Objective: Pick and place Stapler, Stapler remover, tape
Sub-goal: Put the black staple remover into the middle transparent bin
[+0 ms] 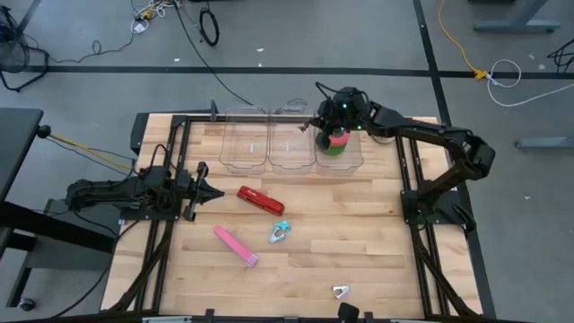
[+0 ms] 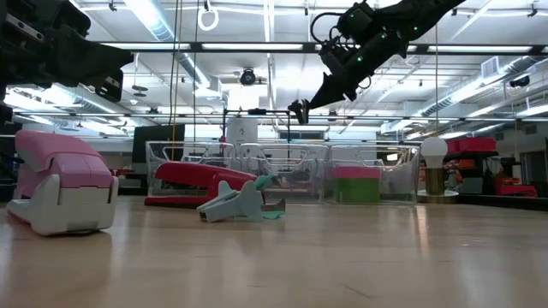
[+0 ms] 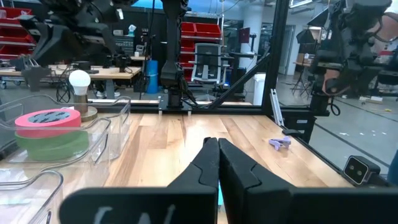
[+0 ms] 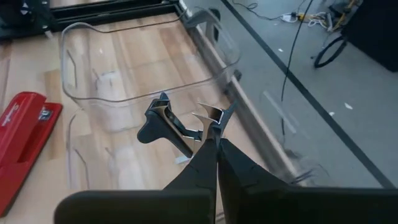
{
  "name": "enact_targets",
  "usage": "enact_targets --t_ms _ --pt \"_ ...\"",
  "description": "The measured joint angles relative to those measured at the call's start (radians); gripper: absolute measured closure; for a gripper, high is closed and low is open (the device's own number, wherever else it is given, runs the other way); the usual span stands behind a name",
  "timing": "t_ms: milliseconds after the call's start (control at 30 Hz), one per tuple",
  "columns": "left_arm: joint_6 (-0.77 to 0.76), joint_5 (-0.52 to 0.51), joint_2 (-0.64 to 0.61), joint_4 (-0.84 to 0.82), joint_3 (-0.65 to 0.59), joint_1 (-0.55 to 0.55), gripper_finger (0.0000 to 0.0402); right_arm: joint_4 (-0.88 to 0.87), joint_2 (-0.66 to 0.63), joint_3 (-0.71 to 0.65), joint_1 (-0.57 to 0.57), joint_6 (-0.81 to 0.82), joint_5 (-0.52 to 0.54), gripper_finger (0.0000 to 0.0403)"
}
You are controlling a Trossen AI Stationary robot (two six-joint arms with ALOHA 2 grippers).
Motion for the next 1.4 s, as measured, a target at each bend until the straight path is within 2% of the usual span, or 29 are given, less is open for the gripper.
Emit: enact_targets --t_ms 733,967,1400 --pt "0.0 0.0 0.0 0.0 0.0 0.0 0.0399 -0.287 0.116 0.252 -0.016 0.018 0.008 0.0399" --pt "0.0 0.0 0.0 0.0 0.0 0.0 0.0399 -0.324 0.166 0.258 -0.015 0.019 -0.003 0.0399" --pt "0.0 0.0 0.0 0.0 0.0 0.0 0.0399 -0.339 0.337 0.258 -0.015 0.017 -0.018 0.0399"
